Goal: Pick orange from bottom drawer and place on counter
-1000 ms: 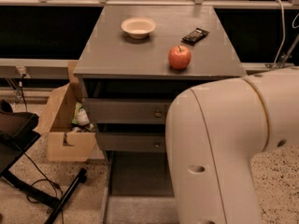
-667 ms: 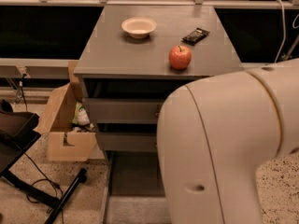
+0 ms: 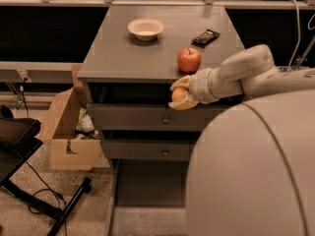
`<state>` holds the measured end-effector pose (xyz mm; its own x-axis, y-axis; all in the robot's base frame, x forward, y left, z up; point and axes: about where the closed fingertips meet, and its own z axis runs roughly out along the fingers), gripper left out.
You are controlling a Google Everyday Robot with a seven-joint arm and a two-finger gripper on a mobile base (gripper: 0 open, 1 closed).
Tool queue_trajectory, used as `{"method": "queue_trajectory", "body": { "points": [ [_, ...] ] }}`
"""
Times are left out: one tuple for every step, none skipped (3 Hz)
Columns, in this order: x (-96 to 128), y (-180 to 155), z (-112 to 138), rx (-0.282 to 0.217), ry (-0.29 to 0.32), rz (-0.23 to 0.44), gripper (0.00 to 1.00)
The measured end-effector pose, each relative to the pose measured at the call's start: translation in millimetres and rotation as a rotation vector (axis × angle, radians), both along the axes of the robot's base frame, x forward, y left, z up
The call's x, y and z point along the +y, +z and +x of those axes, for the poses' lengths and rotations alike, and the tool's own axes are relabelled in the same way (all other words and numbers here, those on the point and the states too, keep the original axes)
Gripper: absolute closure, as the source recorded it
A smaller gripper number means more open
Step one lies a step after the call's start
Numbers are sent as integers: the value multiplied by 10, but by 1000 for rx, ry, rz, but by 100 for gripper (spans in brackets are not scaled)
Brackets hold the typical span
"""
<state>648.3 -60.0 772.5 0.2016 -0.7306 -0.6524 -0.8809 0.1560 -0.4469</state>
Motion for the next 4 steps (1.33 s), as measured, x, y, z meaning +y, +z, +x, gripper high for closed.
{"method": "queue_trajectory", "body": {
  "points": [
    [-116,693,178,-86,2,88,100],
    [-385,1273,242,-149,-34,215,100],
    [-520,1720,217,-197,-59,292,100],
    [-488,1953,315,-268,-48,333,100]
  ]
}}
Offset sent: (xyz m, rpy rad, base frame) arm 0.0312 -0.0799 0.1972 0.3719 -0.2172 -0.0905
